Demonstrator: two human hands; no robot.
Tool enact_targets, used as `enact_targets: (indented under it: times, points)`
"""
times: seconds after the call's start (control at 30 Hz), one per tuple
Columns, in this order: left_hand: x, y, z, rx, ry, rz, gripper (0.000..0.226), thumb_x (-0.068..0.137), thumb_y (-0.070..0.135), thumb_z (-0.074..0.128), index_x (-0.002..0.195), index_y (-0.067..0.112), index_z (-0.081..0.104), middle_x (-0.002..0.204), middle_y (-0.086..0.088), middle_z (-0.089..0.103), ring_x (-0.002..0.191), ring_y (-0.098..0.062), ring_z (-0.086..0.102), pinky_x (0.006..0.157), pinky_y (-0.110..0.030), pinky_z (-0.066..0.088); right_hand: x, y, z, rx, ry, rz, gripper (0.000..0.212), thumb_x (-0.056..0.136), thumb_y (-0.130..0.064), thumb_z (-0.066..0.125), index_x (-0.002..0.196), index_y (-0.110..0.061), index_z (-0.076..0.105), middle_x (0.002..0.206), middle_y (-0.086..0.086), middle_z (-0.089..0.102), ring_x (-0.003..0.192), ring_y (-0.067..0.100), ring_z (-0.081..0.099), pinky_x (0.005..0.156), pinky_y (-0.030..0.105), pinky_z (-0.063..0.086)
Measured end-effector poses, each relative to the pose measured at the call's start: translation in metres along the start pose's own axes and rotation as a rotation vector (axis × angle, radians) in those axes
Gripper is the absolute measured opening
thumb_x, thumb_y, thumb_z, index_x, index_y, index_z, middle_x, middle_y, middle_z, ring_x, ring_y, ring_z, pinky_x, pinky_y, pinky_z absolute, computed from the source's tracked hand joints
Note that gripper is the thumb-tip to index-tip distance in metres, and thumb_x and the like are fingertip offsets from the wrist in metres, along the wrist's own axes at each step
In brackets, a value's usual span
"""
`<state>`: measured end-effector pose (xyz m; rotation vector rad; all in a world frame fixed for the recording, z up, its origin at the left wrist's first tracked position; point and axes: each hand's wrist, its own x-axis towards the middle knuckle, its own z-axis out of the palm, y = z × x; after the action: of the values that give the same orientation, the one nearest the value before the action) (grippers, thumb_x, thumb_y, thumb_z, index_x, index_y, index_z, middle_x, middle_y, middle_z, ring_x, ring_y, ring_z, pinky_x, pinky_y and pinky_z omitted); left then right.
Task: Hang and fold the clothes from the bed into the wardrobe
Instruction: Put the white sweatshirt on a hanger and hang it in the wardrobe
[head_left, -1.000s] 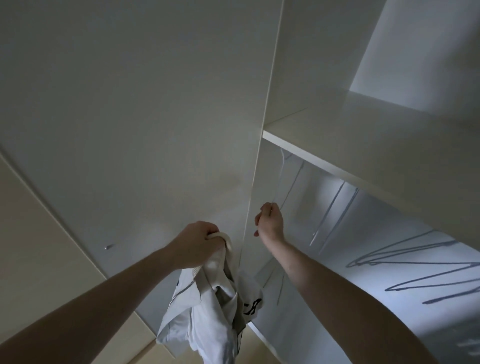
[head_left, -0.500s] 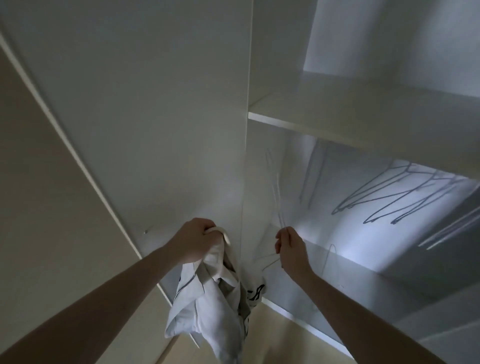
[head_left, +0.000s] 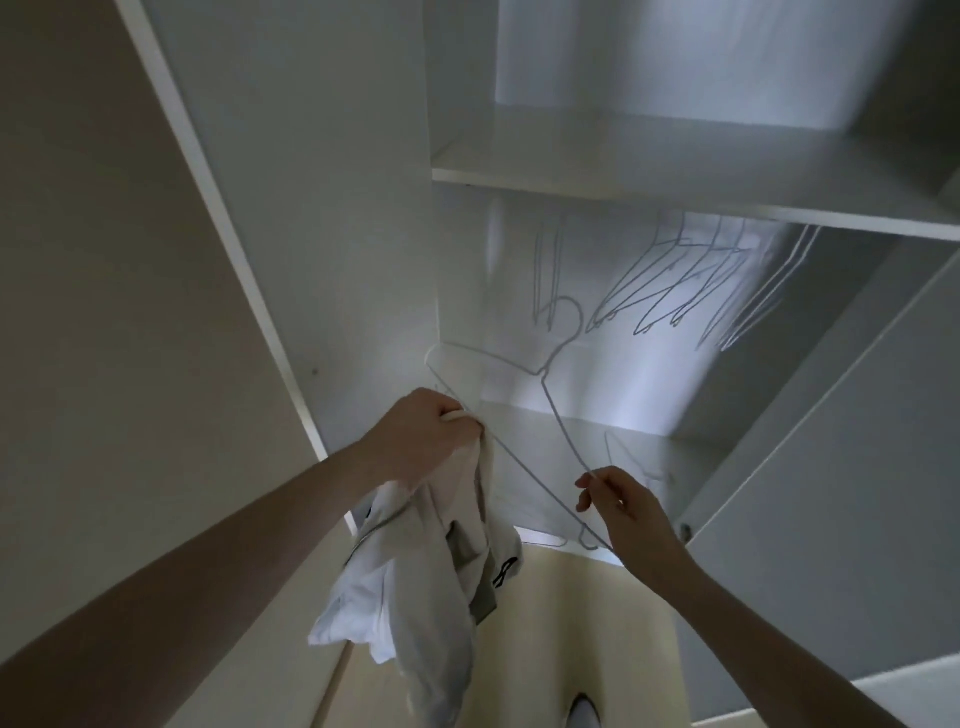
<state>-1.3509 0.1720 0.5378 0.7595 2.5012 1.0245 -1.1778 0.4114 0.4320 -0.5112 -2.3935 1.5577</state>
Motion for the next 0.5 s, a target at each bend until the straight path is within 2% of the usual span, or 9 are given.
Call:
enact_targets:
  times: [0.03,0.07,0.13,0.2,0.27,0.37,0.43,0.5]
  points:
    - [-0.006,0.009,0.002,-0.007,-0.028,0.022,0.038,0.092,0.033,0.065,0.065,0.009,0.056,0.055,0.006,0.043,0.046,-0.006,0.039,0.045,-0.016,0.030,-0.010,-0.004,0.002,-0.005,-0.016,0.017,0.007,0.100,-0.036,0.062,0.096,-0.038,0.067,0.097,-0.013,0.075,0.047,-0.001,0.047,0.048,0.010,0.036]
    - [-0.011,0.018,0.004,-0.015,-0.058,0.043,0.040,0.093,0.035,0.065,0.068,0.004,0.058,0.058,0.003,0.045,0.049,-0.008,0.042,0.048,-0.018,0.032,-0.020,-0.008,0.005,-0.008,-0.046,0.028,0.009,0.093,-0.045,0.069,0.099,-0.040,0.066,0.108,-0.020,0.073,0.048,-0.002,0.050,0.049,0.009,0.037]
    - [-0.020,0.035,0.007,-0.020,-0.117,0.094,0.042,0.094,0.039,0.065,0.071,0.004,0.063,0.060,0.001,0.048,0.052,-0.010,0.044,0.051,-0.019,0.035,-0.032,-0.015,0.014,-0.042,-0.114,0.019,0.041,0.076,-0.059,0.080,0.109,-0.046,0.062,0.123,-0.035,0.062,0.056,-0.010,0.055,0.054,0.007,0.043]
    - [-0.032,0.055,0.010,-0.032,-0.171,0.152,0.041,0.095,0.041,0.065,0.063,0.016,0.063,0.056,0.005,0.046,0.050,-0.008,0.043,0.050,-0.018,0.035,-0.043,-0.023,0.021,-0.053,-0.152,0.025,0.058,0.067,-0.059,0.088,0.114,-0.044,0.057,0.126,-0.038,0.058,0.073,-0.017,0.059,0.065,0.005,0.046]
    - [-0.042,0.075,0.012,-0.064,-0.192,0.188,0.041,0.095,0.042,0.066,0.058,0.026,0.063,0.053,0.010,0.046,0.048,-0.005,0.042,0.050,-0.016,0.035,-0.049,-0.027,0.025,-0.042,-0.161,0.051,0.048,0.073,-0.044,0.089,0.108,-0.036,0.057,0.118,-0.028,0.064,0.087,-0.011,0.062,0.073,0.010,0.047]
    - [-0.056,0.094,0.011,-0.094,-0.205,0.242,0.028,0.090,0.040,0.074,0.064,0.029,0.070,0.057,0.013,0.055,0.052,-0.001,0.050,0.053,-0.016,0.040,-0.056,-0.030,0.018,0.032,-0.123,0.049,0.022,0.085,-0.028,0.078,0.091,-0.026,0.058,0.090,-0.012,0.069,0.077,0.003,0.063,0.069,0.017,0.047]
    - [-0.065,0.095,0.003,0.024,-0.218,0.273,0.015,0.078,0.040,0.081,0.075,0.030,0.071,0.069,0.011,0.064,0.061,-0.001,0.058,0.057,-0.018,0.046,-0.059,-0.032,0.003,0.077,-0.060,0.046,0.021,0.084,-0.028,0.076,0.082,-0.023,0.056,0.080,-0.003,0.068,0.070,0.007,0.060,0.065,0.021,0.046]
    - [-0.075,0.085,-0.003,0.243,-0.200,0.282,0.020,0.065,0.031,0.077,0.079,0.036,0.063,0.078,0.015,0.063,0.071,-0.002,0.060,0.062,-0.020,0.047,-0.065,-0.034,-0.023,0.144,0.013,0.053,0.020,0.076,-0.028,0.074,0.076,-0.022,0.054,0.071,-0.004,0.061,0.067,0.009,0.054,0.064,0.029,0.042]
